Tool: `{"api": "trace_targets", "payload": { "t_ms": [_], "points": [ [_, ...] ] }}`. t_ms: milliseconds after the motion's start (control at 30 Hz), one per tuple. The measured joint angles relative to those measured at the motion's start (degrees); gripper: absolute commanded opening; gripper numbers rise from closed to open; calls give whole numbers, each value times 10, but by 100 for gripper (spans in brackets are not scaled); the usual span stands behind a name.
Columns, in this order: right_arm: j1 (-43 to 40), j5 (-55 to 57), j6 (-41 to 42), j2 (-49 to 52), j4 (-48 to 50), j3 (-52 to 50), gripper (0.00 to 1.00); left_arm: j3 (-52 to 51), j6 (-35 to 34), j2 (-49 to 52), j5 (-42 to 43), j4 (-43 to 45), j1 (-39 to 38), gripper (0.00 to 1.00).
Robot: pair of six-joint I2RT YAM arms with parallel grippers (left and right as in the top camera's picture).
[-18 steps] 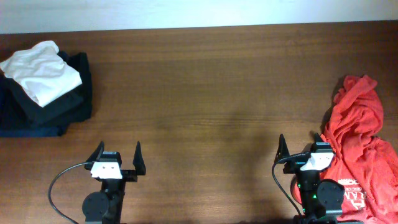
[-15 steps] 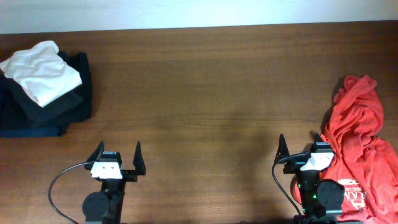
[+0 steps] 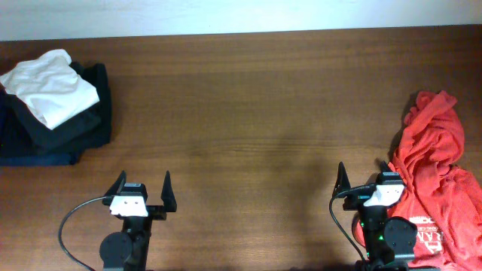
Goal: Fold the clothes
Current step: 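Reach the right gripper toward the crumpled orange t-shirt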
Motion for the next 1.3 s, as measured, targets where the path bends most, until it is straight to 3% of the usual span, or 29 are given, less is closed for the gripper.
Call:
{"api": "trace_targets", "payload": {
  "t_ms": [433, 567, 733, 867, 933, 967, 1100, 1167, 1200, 1233, 1300],
  "points": [
    [0, -2, 5, 0, -4, 1, 99, 0, 0, 0, 12, 2, 0, 99],
    [0, -5, 18, 17, -110, 53, 99, 21, -2, 13, 36, -40, 0, 99],
    [0, -26, 30, 195, -246, 219, 99, 181, -4, 173, 46, -128, 0, 99],
    [0, -71, 31, 468, -361, 402, 99, 281, -4, 324, 57, -194, 0, 99],
    [-3, -35, 89, 513, -412, 410, 99, 281, -4, 333, 61, -197, 0, 99],
    [-33, 37, 176, 574, -468, 410, 99, 281, -4, 333, 63, -198, 0, 99],
    [-106, 91, 256, 735, -453, 411, 97, 282, -4, 332, 63, -199, 0, 99],
    [-115, 105, 263, 807, -438, 411, 86, 282, -4, 332, 65, -199, 0, 99],
    [-116, 116, 267, 833, -425, 411, 54, 282, -4, 332, 66, -200, 0, 99],
    [-117, 122, 269, 860, -411, 411, 4, 282, -4, 332, 66, -199, 0, 99],
    [-118, 128, 267, 878, -393, 413, 4, 282, -4, 332, 67, -200, 0, 99]
  ]
}}
